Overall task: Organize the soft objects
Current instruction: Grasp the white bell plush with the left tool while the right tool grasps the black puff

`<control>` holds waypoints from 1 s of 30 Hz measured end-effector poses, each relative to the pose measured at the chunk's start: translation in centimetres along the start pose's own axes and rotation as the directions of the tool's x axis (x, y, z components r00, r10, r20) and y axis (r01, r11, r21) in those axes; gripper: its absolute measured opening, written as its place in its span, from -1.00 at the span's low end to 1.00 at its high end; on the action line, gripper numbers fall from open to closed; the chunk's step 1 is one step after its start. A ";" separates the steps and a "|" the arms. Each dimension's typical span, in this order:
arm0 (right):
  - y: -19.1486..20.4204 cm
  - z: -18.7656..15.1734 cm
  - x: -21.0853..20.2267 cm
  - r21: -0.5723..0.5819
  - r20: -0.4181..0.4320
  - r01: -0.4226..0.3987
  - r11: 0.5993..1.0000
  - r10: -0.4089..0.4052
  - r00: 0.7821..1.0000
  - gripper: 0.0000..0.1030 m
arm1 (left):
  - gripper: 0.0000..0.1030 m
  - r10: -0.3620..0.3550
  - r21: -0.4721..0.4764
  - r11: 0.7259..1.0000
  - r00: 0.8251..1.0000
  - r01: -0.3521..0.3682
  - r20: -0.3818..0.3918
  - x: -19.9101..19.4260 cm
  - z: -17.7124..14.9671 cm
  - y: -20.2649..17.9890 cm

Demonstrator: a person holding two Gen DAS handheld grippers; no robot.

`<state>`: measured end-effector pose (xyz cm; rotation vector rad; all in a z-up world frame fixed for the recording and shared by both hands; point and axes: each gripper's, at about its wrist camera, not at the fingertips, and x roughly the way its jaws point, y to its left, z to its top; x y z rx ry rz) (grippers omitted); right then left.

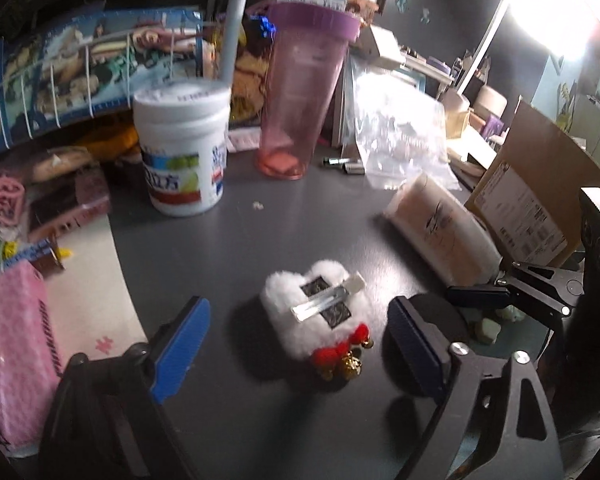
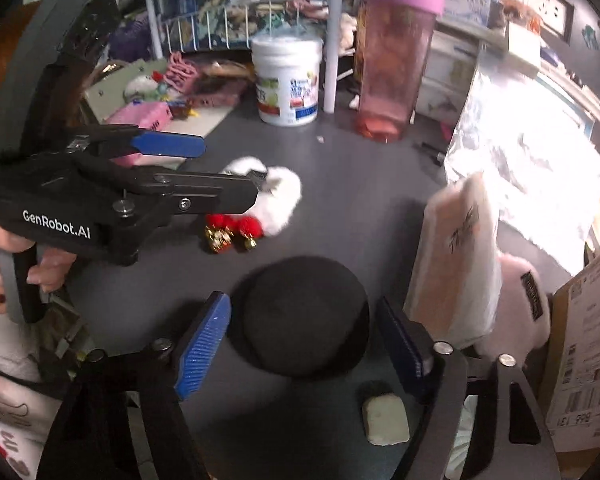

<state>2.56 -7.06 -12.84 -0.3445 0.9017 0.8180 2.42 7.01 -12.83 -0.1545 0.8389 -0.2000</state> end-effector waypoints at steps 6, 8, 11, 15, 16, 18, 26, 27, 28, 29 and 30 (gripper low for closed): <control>-0.2 -0.5 -0.1 -0.016 -0.008 0.004 1.000 -0.004 1.000 0.29 | 0.52 0.008 -0.010 1.000 1.000 -0.008 -0.023 1.1 -0.3 -0.6; -0.3 -0.4 -0.2 -0.015 -0.006 0.005 1.000 -0.005 1.000 0.25 | 0.33 0.044 0.004 0.999 0.999 -0.044 -0.021 1.4 -0.2 -1.0; -0.2 -0.6 -0.4 -0.023 0.002 0.001 1.000 0.000 1.000 0.22 | 0.09 0.072 0.023 0.997 0.997 -0.071 -0.024 1.7 -0.1 -1.4; -0.2 -0.7 -0.8 -0.026 0.022 -0.001 1.000 0.001 1.000 0.16 | -0.08 0.077 0.026 0.997 0.997 -0.076 -0.029 1.9 0.0 -1.5; -0.2 -0.6 -0.9 -0.024 0.026 -0.002 1.000 0.003 1.000 0.14 | -0.10 0.076 0.024 0.997 0.997 -0.076 -0.030 1.9 0.1 -1.6; -0.3 -0.6 -1.1 -0.025 0.031 -0.001 1.000 0.001 1.000 0.13 | -0.11 0.071 0.011 0.997 0.997 -0.071 -0.032 1.9 0.1 -1.4; -0.4 -0.4 -1.8 -0.028 0.063 -0.007 1.000 0.008 0.998 0.10 | -0.19 0.075 0.003 0.997 0.997 -0.075 -0.024 1.2 0.3 -1.4; -0.4 -0.4 -2.0 -0.027 0.068 -0.009 1.000 0.011 0.998 0.10 | -0.20 0.075 0.001 0.997 0.997 -0.075 -0.022 1.1 0.3 -1.4; -0.4 -0.3 -2.2 -0.028 0.075 -0.013 1.000 0.015 0.997 0.10 | -0.20 0.076 0.000 0.997 0.997 -0.076 -0.019 0.9 0.3 -1.4; -0.4 -0.2 -2.3 -0.030 0.082 -0.015 0.999 0.017 0.997 0.10 | -0.20 0.078 0.001 0.997 0.997 -0.078 -0.017 0.8 0.4 -1.3; -0.3 -0.1 -2.5 -0.035 0.089 -0.018 0.999 0.021 0.996 0.10 | -0.20 0.081 0.003 0.997 0.997 -0.081 -0.018 0.8 0.4 -1.3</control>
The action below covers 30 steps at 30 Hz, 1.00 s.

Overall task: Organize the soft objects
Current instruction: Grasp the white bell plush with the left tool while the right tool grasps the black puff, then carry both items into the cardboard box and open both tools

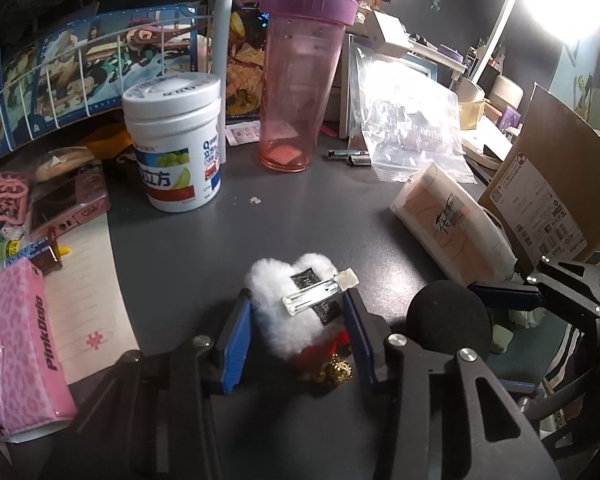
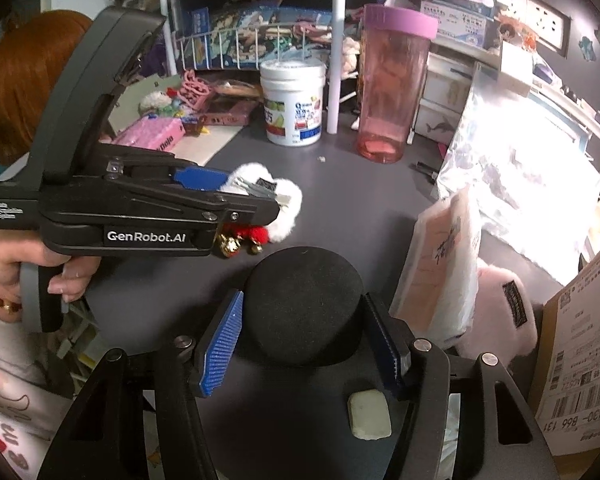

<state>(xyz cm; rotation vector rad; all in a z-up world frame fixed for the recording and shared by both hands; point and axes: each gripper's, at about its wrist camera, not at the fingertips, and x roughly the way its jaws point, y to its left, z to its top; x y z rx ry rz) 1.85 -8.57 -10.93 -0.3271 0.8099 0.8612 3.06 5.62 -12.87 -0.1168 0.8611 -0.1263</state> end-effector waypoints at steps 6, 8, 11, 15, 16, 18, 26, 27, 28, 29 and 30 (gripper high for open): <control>0.2 -0.1 1.0 -0.014 -0.036 0.008 1.000 -0.008 0.999 0.10 | 0.09 0.003 -0.007 1.000 0.999 -0.004 -0.033 1.0 -0.1 -0.1; 0.1 -0.4 1.2 -0.015 -0.047 0.002 1.000 -0.003 0.999 0.10 | 0.21 0.021 0.008 1.000 0.999 -0.021 -0.037 1.3 -0.1 -0.6; 0.0 -0.6 1.2 -0.009 -0.050 -0.005 1.000 0.005 0.999 0.10 | 0.21 0.072 0.030 0.997 0.997 -0.071 -0.035 1.9 0.1 -1.2; -0.1 -0.7 1.1 -0.014 -0.045 -0.003 1.000 0.003 0.999 0.10 | 0.05 0.134 0.047 0.990 0.991 -0.132 -0.029 2.5 0.4 -1.6; -0.1 -0.8 1.1 -0.015 -0.045 -0.003 1.000 0.003 0.999 0.10 | 0.03 0.147 0.058 0.988 0.989 -0.145 -0.029 2.6 0.4 -1.8; -0.1 -0.8 1.1 -0.017 -0.044 -0.005 1.000 0.004 0.999 0.10 | 0.00 0.141 0.048 0.989 0.990 -0.139 -0.027 2.6 0.5 -1.7; 0.0 -0.2 0.0 -0.015 0.001 -0.001 1.000 0.001 1.000 0.10 | -0.01 0.103 -0.007 0.995 0.995 -0.103 0.006 0.8 0.3 -0.6; 0.1 0.0 -0.2 -0.019 0.010 0.001 1.000 -0.001 1.000 0.10 | -0.01 0.099 -0.011 0.995 0.995 -0.098 0.019 0.1 0.4 -0.4; 0.2 0.3 -0.5 -0.024 0.020 0.004 1.000 -0.003 1.000 0.10 | -0.01 0.096 -0.012 0.995 0.995 -0.096 0.029 -0.3 0.5 -0.3; 0.4 0.5 -0.9 -0.029 0.031 0.005 1.000 -0.004 1.000 0.10 | -0.01 0.092 -0.014 0.996 0.995 -0.091 0.040 -0.8 0.6 -0.2; 0.5 0.8 -1.1 -0.032 0.040 0.006 0.999 -0.004 0.999 0.10 | -0.01 0.080 -0.019 0.997 0.995 -0.079 0.054 -1.5 0.7 -0.1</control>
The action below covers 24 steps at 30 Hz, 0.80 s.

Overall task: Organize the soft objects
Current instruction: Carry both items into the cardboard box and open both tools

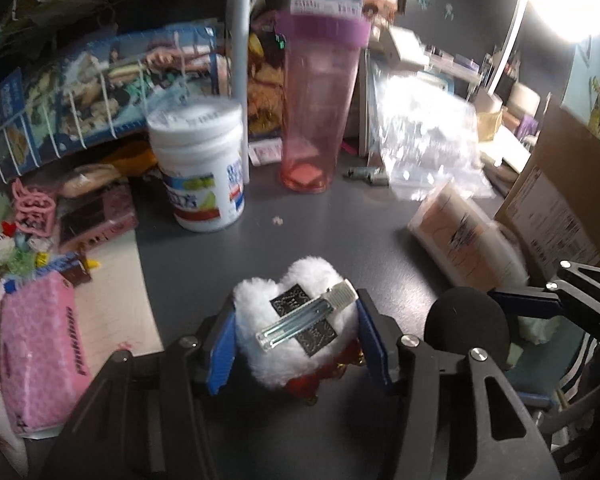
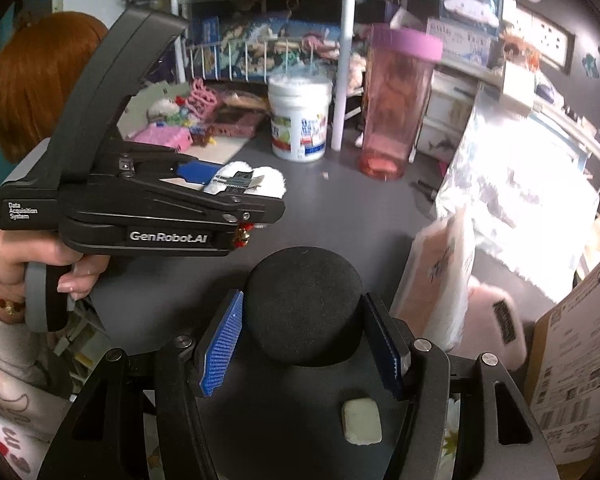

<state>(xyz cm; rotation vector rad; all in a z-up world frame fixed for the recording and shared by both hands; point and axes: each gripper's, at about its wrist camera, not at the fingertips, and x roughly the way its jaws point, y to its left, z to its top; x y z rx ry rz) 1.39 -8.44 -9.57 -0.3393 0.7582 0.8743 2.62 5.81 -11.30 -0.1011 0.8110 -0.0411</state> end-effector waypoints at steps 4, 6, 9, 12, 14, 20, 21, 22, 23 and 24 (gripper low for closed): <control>0.4 1.4 -2.1 -0.014 0.063 -0.005 1.000 0.006 0.998 0.10 | -0.02 -0.035 0.000 0.999 0.997 0.036 0.068 -3.0 1.0 0.5; 0.5 2.2 -3.5 -0.018 0.100 0.000 1.000 0.002 0.995 0.10 | -0.02 -0.043 0.014 0.999 0.994 0.042 0.102 -4.4 1.7 0.4; 0.4 2.9 -4.7 -0.032 0.138 0.022 0.999 -0.017 0.990 0.10 | -0.02 -0.018 0.040 0.999 0.991 0.013 0.132 -5.3 2.3 -0.2; 0.1 3.0 -5.5 -0.030 0.158 0.039 0.999 -0.034 0.987 0.10 | -0.05 -0.049 0.020 0.999 0.989 0.047 0.142 -5.6 2.7 -0.3; -0.2 3.0 -6.2 -0.020 0.169 0.047 0.999 -0.043 0.985 0.10 | -0.06 -0.059 0.023 0.998 0.988 0.056 0.146 -5.8 3.0 -0.6; -1.5 3.4 -9.8 -0.002 0.249 0.087 0.996 -0.083 0.965 0.10 | -0.07 -0.098 0.068 0.994 0.973 0.085 0.209 -8.0 5.0 -2.5; -1.7 3.5 -10.3 0.000 0.263 0.096 0.995 -0.092 0.960 0.10 | -0.07 -0.104 0.079 0.993 0.969 0.088 0.224 -8.5 5.4 -3.0; -2.0 3.6 -11.2 0.003 0.282 0.107 0.994 -0.103 0.954 0.10 | -0.07 -0.112 0.094 0.991 0.964 0.092 0.240 -9.1 6.0 -3.5; -2.4 3.7 -12.0 0.008 0.297 0.119 0.993 -0.116 0.948 0.10 | -0.08 -0.120 0.104 0.990 0.961 0.096 0.250 -9.5 6.4 -4.0; -2.6 3.7 -12.6 0.014 0.309 0.129 0.992 -0.127 0.942 0.10 | -0.08 -0.133 0.122 0.987 0.955 0.104 0.265 -10.1 7.0 -4.7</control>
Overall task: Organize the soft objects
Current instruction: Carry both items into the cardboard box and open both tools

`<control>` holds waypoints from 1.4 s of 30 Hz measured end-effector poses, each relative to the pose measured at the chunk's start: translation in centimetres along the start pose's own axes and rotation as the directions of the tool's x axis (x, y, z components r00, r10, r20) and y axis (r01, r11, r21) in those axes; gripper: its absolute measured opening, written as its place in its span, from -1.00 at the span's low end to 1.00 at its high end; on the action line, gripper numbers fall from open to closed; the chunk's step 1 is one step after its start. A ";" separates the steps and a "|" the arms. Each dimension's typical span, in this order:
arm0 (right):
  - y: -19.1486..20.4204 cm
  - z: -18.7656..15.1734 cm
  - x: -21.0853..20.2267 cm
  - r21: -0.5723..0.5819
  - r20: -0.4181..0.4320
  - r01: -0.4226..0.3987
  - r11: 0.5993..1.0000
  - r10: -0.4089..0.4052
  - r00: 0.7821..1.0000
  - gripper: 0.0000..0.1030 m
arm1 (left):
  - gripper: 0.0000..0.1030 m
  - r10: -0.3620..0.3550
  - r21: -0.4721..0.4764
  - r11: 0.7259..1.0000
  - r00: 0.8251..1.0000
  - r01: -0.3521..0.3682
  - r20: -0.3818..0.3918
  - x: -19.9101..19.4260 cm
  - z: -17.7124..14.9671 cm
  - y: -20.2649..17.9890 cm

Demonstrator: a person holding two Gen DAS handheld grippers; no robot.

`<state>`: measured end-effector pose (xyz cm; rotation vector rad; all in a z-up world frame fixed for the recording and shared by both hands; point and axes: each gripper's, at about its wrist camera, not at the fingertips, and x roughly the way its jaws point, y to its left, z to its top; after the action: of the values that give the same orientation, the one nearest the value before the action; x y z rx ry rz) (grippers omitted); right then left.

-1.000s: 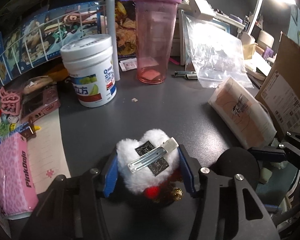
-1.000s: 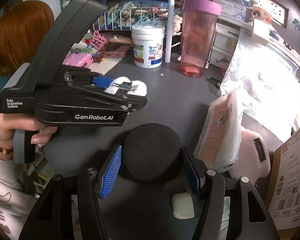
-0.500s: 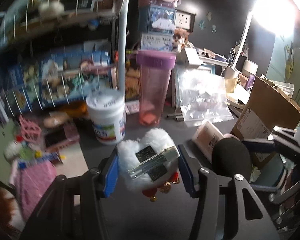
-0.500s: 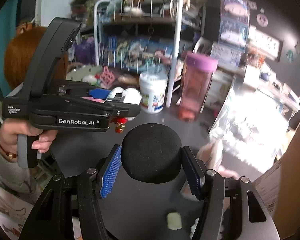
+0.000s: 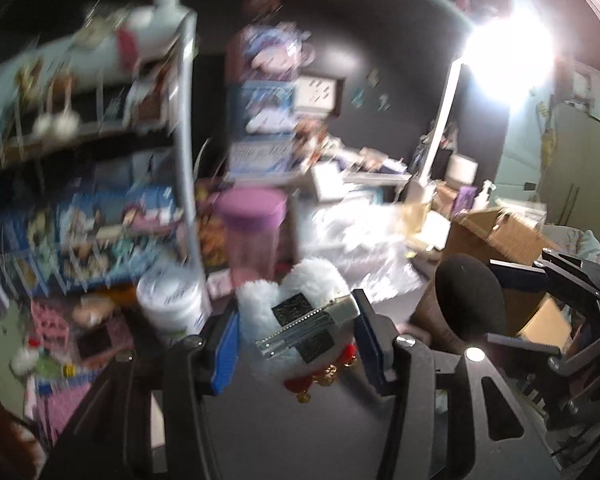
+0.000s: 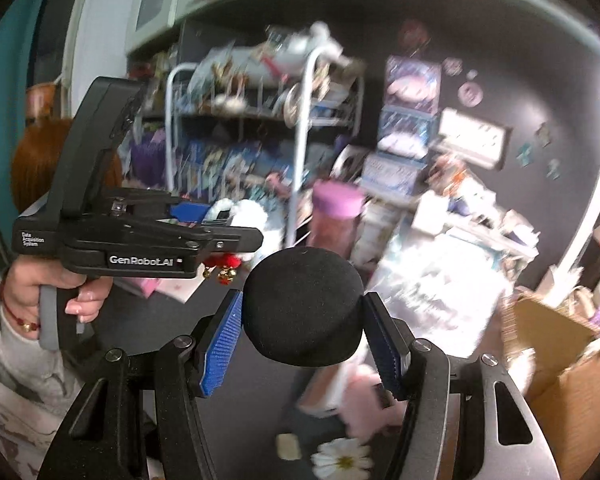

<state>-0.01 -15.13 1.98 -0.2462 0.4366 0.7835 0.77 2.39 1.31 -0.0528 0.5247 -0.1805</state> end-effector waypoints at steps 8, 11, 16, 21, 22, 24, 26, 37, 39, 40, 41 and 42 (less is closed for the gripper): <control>-4.9 0.1 -4.9 0.043 0.075 0.120 0.992 -0.123 0.990 0.10 | -0.08 -0.106 0.106 0.989 0.992 0.099 0.062 -0.2 4.2 -6.2; -7.0 -0.8 -6.3 0.074 0.079 0.155 0.985 -0.161 0.984 0.10 | -0.08 -0.155 0.144 0.979 0.986 0.145 0.059 0.7 5.4 -9.1; -10.4 -2.7 -8.6 0.128 0.069 0.200 0.971 -0.210 0.975 0.10 | -0.08 -0.231 0.200 0.954 0.973 0.221 0.025 3.0 6.8 -14.3; -13.7 -5.0 -9.8 0.185 0.035 0.223 0.957 -0.233 0.972 0.10 | -0.08 -0.291 0.243 0.926 0.956 0.290 -0.031 5.3 7.3 -18.9; -14.2 -5.4 -9.9 0.192 0.028 0.224 0.956 -0.233 0.972 0.10 | -0.08 -0.306 0.246 0.919 0.951 0.308 -0.048 5.8 7.2 -19.7; -15.0 -6.1 -9.7 0.205 0.009 0.224 0.953 -0.231 0.973 0.11 | -0.08 -0.309 0.250 0.915 0.949 0.316 -0.069 6.6 7.2 -20.7; -15.6 -6.8 -9.5 0.209 -0.003 0.225 0.952 -0.229 0.973 0.13 | -0.08 -0.306 0.251 0.914 0.948 0.318 -0.085 7.3 7.2 -21.4; -16.7 -7.8 -8.5 0.172 -0.048 0.217 0.961 -0.212 0.976 0.23 | -0.05 -0.315 0.239 0.910 0.941 0.337 -0.127 8.9 6.9 -22.3; -16.7 -7.9 -8.4 0.173 -0.049 0.215 0.961 -0.210 0.976 0.23 | -0.05 -0.311 0.239 0.911 0.941 0.335 -0.131 9.0 6.8 -22.3; -16.7 -7.9 -8.4 0.175 -0.050 0.217 0.960 -0.211 0.976 0.23 | -0.05 -0.310 0.240 0.911 0.941 0.335 -0.136 9.1 6.8 -22.3; -16.7 -8.0 -8.4 0.176 -0.050 0.218 0.960 -0.213 0.976 0.23 | -0.05 -0.310 0.241 0.911 0.941 0.335 -0.138 9.1 6.8 -22.4; -16.7 -8.0 -8.4 0.177 -0.051 0.219 0.959 -0.213 0.976 0.24 | -0.05 -0.310 0.243 0.910 0.940 0.337 -0.140 9.2 6.7 -22.4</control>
<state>4.51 -34.84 -0.28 -0.1324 0.4990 0.5220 8.41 -21.28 4.76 0.1312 0.5850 -0.5806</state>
